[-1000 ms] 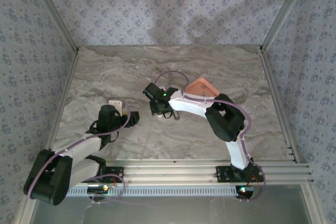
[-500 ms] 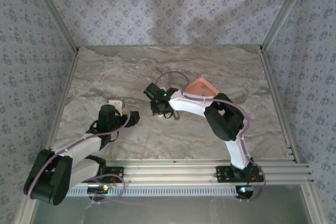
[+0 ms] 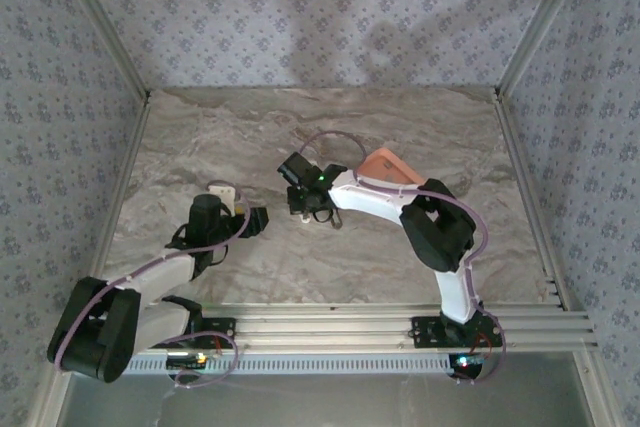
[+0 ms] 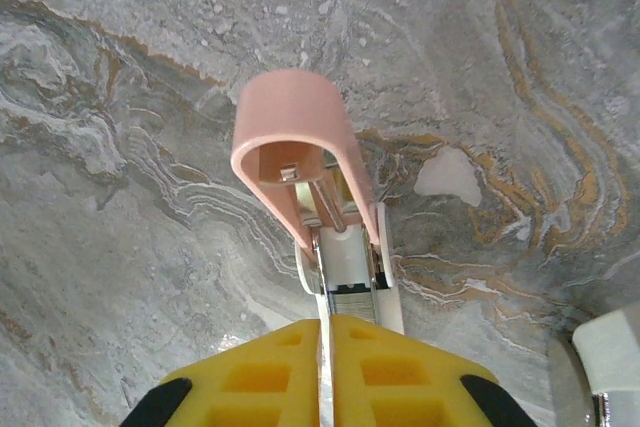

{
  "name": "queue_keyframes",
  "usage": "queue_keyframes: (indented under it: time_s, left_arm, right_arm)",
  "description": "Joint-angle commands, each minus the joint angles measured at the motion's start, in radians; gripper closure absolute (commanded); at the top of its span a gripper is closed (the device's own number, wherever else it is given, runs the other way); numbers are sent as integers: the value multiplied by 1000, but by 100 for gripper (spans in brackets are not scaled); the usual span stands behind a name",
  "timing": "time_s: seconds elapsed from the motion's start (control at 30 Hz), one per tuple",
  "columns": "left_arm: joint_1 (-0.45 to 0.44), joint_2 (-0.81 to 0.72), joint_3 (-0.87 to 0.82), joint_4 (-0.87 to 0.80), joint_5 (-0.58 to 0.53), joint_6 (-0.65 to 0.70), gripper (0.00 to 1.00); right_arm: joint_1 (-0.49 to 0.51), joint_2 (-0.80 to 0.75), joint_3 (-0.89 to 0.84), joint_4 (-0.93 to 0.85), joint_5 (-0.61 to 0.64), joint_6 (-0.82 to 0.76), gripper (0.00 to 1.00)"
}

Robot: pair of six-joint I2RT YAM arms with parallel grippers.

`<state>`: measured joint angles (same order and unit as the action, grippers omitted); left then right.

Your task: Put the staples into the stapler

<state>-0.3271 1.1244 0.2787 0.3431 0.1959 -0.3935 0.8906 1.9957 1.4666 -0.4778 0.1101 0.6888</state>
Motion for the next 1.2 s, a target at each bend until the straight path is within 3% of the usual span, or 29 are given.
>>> queue_keyframes:
  time_s: [0.0, 0.2, 0.43, 0.8, 1.17]
  left_arm:
    - [5, 11, 32, 18, 25, 0, 20]
    - [5, 45, 49, 25, 40, -4, 19]
    - [5, 88, 90, 38, 108, -10, 20]
    - [-29, 235, 257, -53, 259, -39, 28]
    - [-188, 475, 479, -219, 154, -150, 32]
  right_arm:
    - [-11, 46, -16, -24, -29, 15, 90]
    - [-19, 55, -12, -33, -34, 11, 90]
    - [-18, -82, -71, 76, 28, -38, 84]
    - [-75, -340, -365, 289, 110, -52, 78]
    - [-176, -505, -622, 472, 110, -141, 77]
